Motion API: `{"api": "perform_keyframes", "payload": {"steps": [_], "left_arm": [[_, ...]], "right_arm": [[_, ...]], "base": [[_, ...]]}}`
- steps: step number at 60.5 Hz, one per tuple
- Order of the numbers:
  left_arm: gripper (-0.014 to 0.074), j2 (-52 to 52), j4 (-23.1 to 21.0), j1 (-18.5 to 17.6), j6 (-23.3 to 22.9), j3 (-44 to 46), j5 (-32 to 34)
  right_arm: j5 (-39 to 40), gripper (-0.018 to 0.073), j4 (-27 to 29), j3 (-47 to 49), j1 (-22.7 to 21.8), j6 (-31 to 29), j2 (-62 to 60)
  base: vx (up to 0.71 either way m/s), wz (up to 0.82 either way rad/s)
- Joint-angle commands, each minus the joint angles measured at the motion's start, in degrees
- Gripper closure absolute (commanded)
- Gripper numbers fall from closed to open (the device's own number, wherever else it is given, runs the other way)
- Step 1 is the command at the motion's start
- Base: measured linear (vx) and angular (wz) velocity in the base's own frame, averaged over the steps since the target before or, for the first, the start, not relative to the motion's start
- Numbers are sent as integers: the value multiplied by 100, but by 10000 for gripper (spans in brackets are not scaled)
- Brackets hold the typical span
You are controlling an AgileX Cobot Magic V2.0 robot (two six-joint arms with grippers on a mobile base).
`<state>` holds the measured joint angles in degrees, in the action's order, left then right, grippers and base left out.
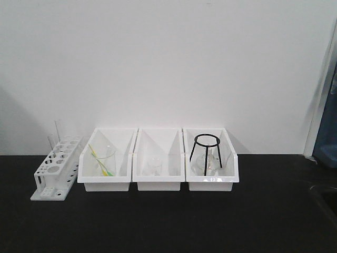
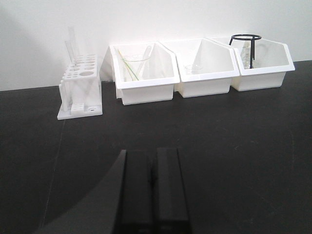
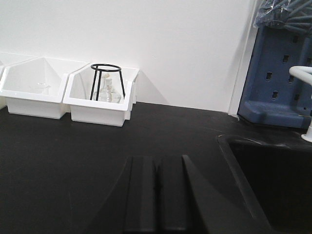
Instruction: Wipe beaker with gray cloth and return to tray
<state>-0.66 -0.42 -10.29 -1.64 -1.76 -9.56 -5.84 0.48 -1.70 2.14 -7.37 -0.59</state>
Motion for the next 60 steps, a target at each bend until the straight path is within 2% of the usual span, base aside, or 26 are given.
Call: {"api": "perform_keyframes", "payload": {"steps": [1, 40, 60], "left_arm": [[602, -76, -29, 0, -52, 42, 481], [602, -76, -29, 0, -52, 42, 481], [602, -76, -29, 0, -52, 42, 481]], "right_arm": [[453, 564, -48, -88, -11, -48, -56], [453, 564, -48, -88, -11, -48, -56], [453, 564, -48, -88, -11, -48, -56]], "base": [[0, 0], [0, 0], [-14, 2]]}}
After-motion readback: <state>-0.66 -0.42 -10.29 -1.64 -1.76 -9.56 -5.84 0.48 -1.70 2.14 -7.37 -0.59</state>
